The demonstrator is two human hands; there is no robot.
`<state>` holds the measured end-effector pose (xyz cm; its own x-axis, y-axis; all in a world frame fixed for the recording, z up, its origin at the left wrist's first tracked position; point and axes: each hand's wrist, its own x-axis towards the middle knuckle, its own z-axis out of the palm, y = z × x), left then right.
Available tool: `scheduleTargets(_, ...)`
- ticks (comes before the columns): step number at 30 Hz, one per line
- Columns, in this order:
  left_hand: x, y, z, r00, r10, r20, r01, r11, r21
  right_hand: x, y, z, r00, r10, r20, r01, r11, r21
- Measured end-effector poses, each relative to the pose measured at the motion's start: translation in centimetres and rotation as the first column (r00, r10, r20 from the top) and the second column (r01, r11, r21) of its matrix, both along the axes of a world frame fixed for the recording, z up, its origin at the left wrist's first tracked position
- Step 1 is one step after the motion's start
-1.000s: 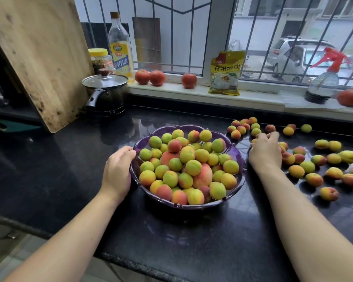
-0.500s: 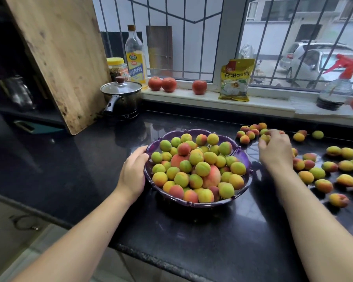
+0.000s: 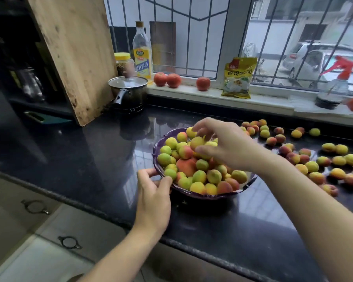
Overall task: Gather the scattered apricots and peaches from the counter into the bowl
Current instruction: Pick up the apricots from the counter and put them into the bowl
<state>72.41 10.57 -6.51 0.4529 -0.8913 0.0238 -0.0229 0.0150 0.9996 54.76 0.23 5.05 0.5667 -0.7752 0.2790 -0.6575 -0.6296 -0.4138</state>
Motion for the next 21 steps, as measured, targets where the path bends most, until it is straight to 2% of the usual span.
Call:
scheduleTargets(3, -0.2, 1.2, 0.1, 0.999, -0.035, 0.002, 0.035, 0.999, 0.001, 0.8, 0.4, -0.6, 0.982, 0.013, -0.188, -0.040, 0.989, -0.141)
scheduleTargets(7, 1.5, 0.4, 1.0, 0.995, 0.075, -0.061, -0.075, 0.997, 0.013, 0.8, 0.5, -1.3, 0.947, -0.011, -0.321, -0.062, 0.975, -0.215)
scheduleTargets(16, 3.8, -6.9, 3.5, 0.992, 0.086, -0.096, -0.088, 0.996, -0.017, 1.4, 0.1, -2.3, 0.952, -0.030, -0.305, -0.048, 0.969, -0.244)
scheduleTargets(18, 3.6, -8.3, 3.7, 0.985, 0.046, -0.165, -0.053, 0.998, -0.039, 1.5, 0.1, -2.4, 0.953, -0.020, -0.303, -0.057, 0.968, -0.242)
scheduleTargets(21, 3.3, -9.6, 2.9, 0.905, -0.062, -0.421, 0.031, 0.996, -0.079, 1.1, 0.3, -2.8, 0.950, -0.033, -0.309, -0.045, 0.969, -0.242)
